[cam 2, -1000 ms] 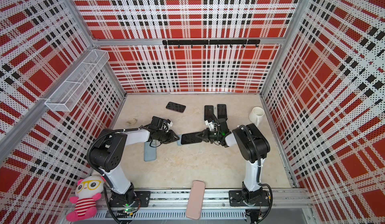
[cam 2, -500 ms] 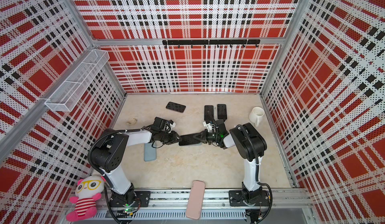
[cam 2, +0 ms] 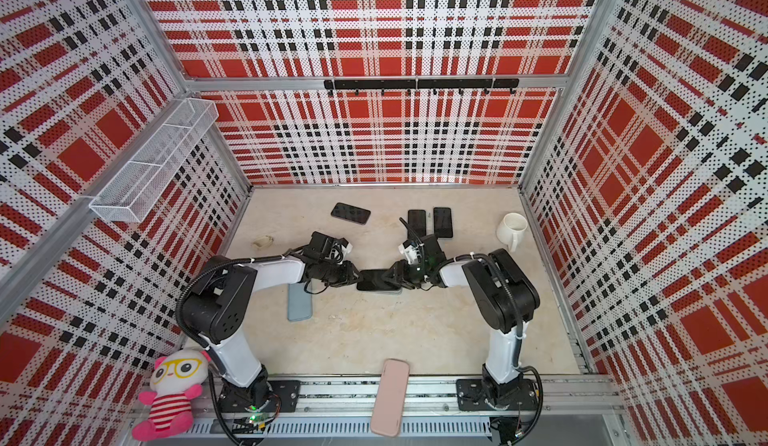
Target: Put the phone into the phone case
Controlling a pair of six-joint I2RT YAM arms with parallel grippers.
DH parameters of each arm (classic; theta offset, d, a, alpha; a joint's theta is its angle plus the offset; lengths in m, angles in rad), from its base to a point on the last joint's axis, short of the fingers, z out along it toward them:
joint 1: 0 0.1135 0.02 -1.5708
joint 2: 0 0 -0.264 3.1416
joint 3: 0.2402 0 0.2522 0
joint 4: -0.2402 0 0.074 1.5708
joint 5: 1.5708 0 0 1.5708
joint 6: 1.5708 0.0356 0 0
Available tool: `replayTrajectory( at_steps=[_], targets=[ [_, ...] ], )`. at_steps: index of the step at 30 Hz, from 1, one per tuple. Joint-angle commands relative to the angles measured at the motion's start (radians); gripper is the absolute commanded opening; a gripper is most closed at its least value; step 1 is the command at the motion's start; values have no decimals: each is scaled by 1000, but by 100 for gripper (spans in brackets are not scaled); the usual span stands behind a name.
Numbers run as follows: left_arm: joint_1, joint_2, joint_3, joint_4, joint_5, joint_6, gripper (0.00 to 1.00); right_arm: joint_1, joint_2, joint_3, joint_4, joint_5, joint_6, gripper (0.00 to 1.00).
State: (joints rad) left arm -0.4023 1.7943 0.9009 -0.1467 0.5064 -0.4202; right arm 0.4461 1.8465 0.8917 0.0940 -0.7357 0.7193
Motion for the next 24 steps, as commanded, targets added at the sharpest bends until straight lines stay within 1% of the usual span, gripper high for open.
replayTrajectory(
  at_steps=[1, 4, 7, 10, 13, 21, 24],
  targets=[
    [-10, 15, 8, -47, -53, 19, 30, 4, -84, 58, -212, 103, -126, 48],
    [-10, 19, 10, -47, -55, 19, 30, 5, -114, 112, -339, 175, -190, 49],
    [-10, 20, 12, -47, -51, 18, 30, 5, -129, 140, -428, 223, -232, 49],
    [-10, 13, 11, -47, -61, 19, 30, 5, -149, 125, -447, 253, -237, 48],
    [-10, 11, 10, -40, -75, 11, 30, 4, -152, 96, -432, 259, -225, 45],
    [-16, 2, 10, -33, -84, -6, 29, 4, -153, 29, -409, 287, -201, 23],
    [-17, -7, 14, -24, -94, -18, 29, 7, -153, 10, -394, 288, -190, 19]
  ],
)
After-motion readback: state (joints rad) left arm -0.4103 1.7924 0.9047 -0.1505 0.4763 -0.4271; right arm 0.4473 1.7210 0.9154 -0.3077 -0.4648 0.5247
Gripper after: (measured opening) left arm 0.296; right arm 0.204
